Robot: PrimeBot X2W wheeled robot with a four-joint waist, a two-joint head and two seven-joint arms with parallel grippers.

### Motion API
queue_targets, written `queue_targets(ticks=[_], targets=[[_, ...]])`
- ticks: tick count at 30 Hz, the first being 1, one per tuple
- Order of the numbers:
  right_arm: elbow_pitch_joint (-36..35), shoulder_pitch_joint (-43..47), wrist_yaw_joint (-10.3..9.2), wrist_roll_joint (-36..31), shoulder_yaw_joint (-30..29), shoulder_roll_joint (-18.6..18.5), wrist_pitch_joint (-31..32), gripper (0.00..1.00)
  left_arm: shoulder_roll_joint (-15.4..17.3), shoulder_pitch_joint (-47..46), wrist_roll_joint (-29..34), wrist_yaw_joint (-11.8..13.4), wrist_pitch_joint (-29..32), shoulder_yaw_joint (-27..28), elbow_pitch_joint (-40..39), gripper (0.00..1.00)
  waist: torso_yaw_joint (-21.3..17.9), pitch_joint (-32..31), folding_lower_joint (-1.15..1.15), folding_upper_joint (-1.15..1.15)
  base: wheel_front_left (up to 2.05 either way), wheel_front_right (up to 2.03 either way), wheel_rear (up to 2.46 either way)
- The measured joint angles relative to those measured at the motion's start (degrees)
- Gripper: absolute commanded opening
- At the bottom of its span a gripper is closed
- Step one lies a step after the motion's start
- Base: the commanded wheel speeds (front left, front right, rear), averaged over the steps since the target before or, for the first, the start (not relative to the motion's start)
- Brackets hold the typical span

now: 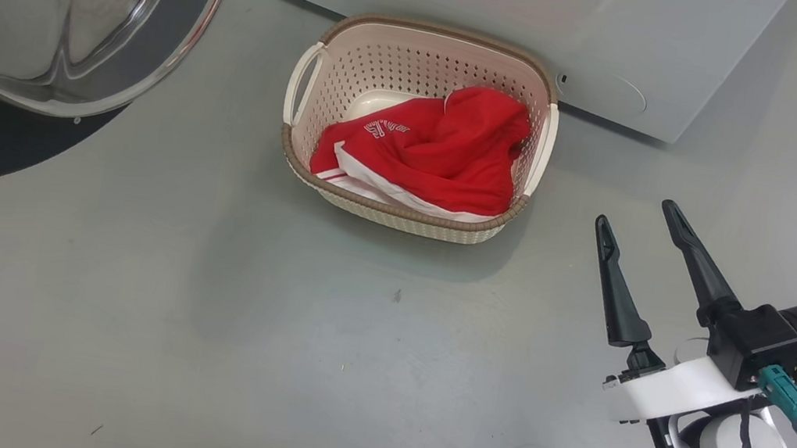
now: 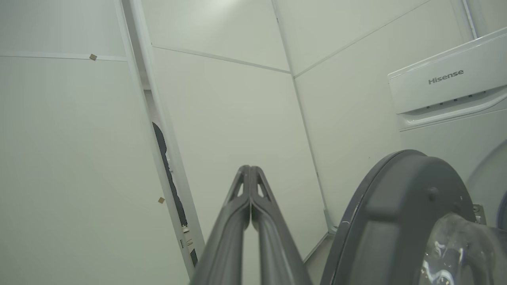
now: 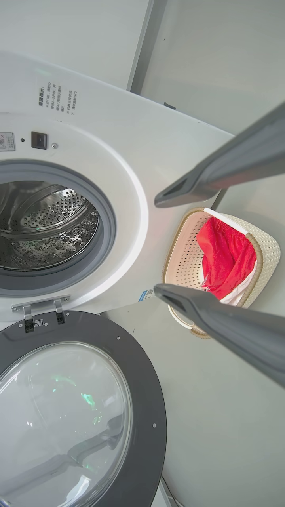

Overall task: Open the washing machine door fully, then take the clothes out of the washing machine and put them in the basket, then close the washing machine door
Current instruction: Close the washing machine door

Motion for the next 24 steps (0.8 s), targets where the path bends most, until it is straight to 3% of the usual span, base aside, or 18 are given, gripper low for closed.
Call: queue_targets(ticks=[5, 11, 24], targets=[[0.22, -0.06, 0.00, 0.01, -0.57, -0.22, 0.00, 1.00, 0.38, -4.20, -6.47, 0.16, 4.45, 4.53, 8.93, 0.00, -0.84, 0.60, 0.00, 0.00, 0.00, 0.00, 0.00], [0.47, -0.32, 0.00, 0.01, -0.51, -0.20, -0.01, 1.00, -0.54, -9.35, -16.02, 3.08, 9.83, 11.61, 19.06, 0.00, -1.51, 0.71, 0.00, 0.00, 0.00, 0.00, 0.00], [1.10, -1.22, 0.01, 0.01, 0.16, -0.15, -0.02, 1.00, -0.87, -17.56, -28.93, 6.12, 21.26, 20.72, 32.40, 0.00, -2.72, 0.69, 0.00, 0.00, 0.00, 0.00, 0.00]])
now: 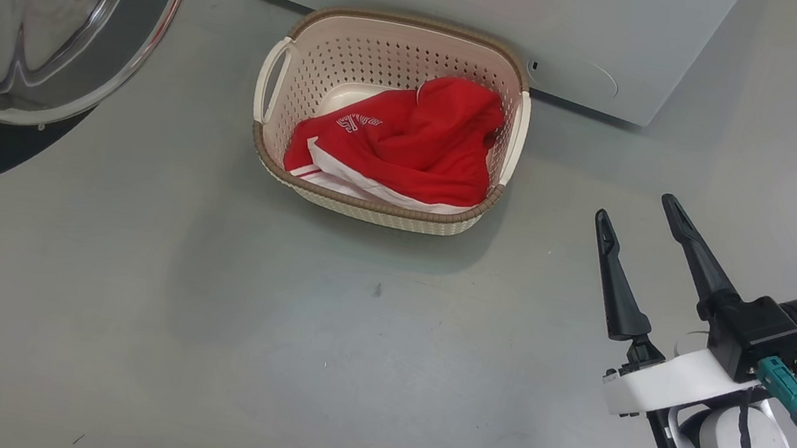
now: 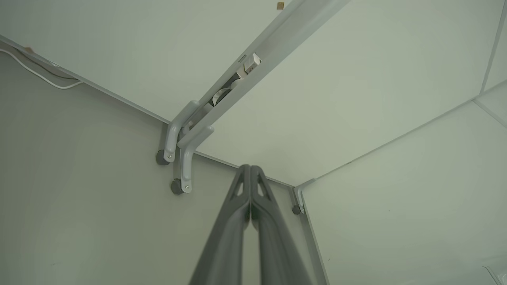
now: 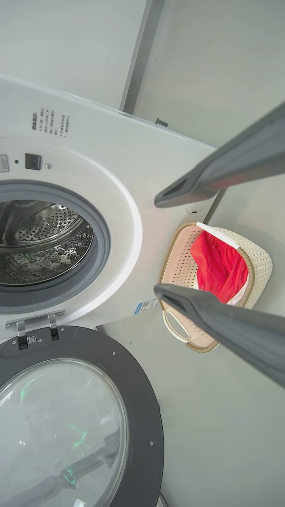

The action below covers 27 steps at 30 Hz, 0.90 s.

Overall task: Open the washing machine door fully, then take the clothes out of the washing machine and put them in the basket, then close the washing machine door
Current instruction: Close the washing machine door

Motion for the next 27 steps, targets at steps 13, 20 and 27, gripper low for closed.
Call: queue_targets(ticks=[13, 20, 27], targets=[[0.85, -0.38, 0.00, 0.09, 0.04, 0.08, -0.08, 1.00, -1.04, -5.20, -6.30, 1.05, 12.80, 1.90, 8.62, 0.00, -0.69, -0.31, 0.00, 0.00, 0.00, 0.00, 0.00], [1.30, -0.54, 0.00, 0.10, 0.08, 0.09, -0.33, 1.00, -1.11, -5.42, -6.71, 1.07, 18.87, 0.30, 11.28, 0.00, -0.82, -0.69, 0.00, 0.00, 0.00, 0.00, 0.00], [1.59, -0.59, -0.01, 0.10, 0.05, 0.09, -0.49, 1.00, -1.12, -5.79, -7.83, 1.24, 22.76, 0.29, 12.89, 0.00, -0.88, -0.98, 0.00, 0.00, 0.00, 0.00, 0.00]])
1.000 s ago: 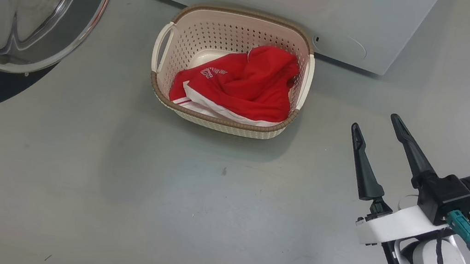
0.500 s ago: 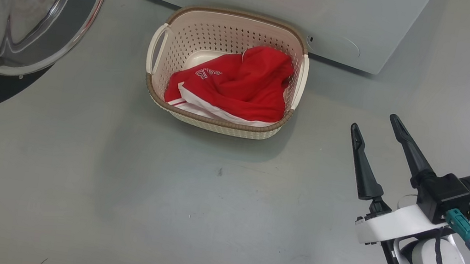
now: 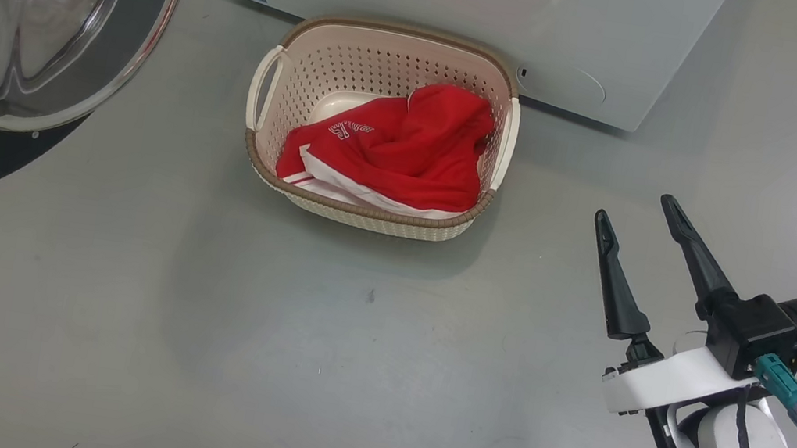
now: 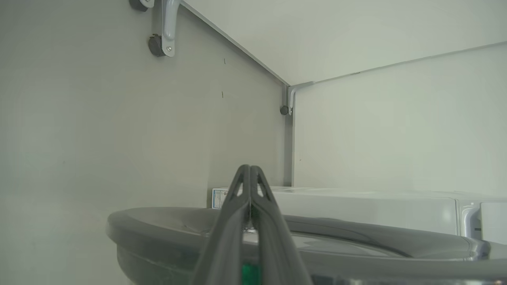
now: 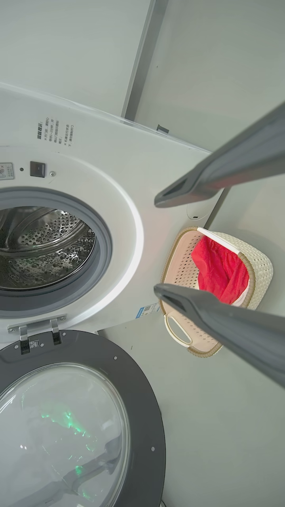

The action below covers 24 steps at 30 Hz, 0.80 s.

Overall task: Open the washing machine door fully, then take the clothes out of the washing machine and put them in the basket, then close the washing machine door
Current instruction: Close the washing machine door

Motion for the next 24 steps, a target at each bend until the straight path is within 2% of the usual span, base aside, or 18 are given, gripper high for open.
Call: queue_targets(ticks=[24], targets=[[0.78, -0.52, -0.02, 0.00, 0.02, 0.21, -0.08, 1.00, -0.98, -0.68, -4.35, -0.09, 11.44, -0.34, 1.81, 0.00, -0.19, -0.70, 0.00, 0.00, 0.00, 0.00, 0.00]])
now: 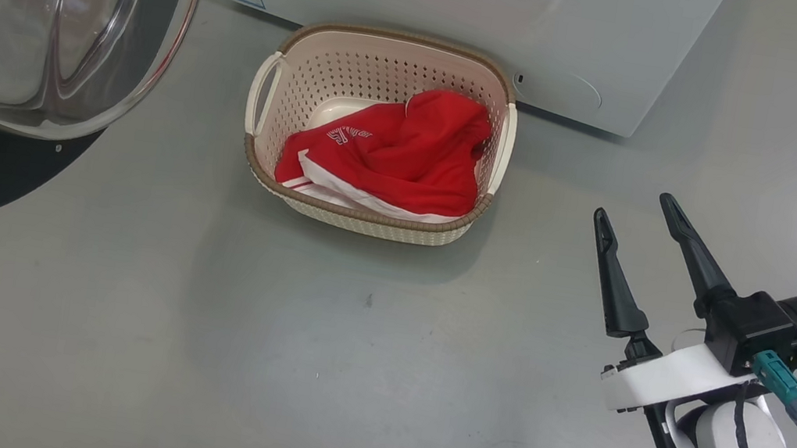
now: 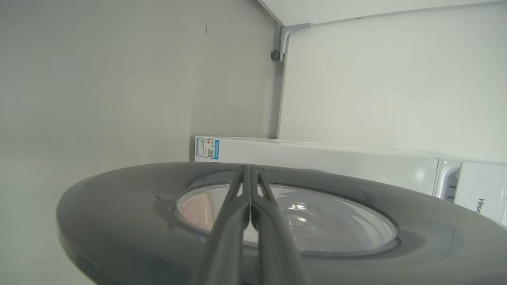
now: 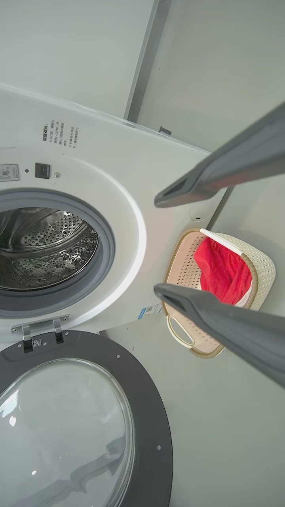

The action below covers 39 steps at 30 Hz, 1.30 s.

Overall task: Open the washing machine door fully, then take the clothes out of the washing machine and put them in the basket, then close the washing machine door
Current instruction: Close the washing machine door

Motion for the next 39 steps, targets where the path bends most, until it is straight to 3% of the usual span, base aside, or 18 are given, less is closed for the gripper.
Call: queue_targets(ticks=[28, 39], targets=[[1.69, 0.03, 0.00, 0.41, 0.74, 0.66, -0.16, 1.00, -3.03, 2.41, -2.31, -4.83, 11.60, -2.32, -0.36, 0.00, -0.21, -3.22, 0.00, 0.00, 0.00, 0.00, 0.00], [1.80, 0.08, -0.04, 0.49, 0.71, 0.76, -0.18, 1.00, -7.36, 3.93, -5.39, -7.58, 16.84, -2.61, -2.11, 0.00, -0.01, -4.03, 0.00, 0.00, 0.00, 0.00, 0.00]])
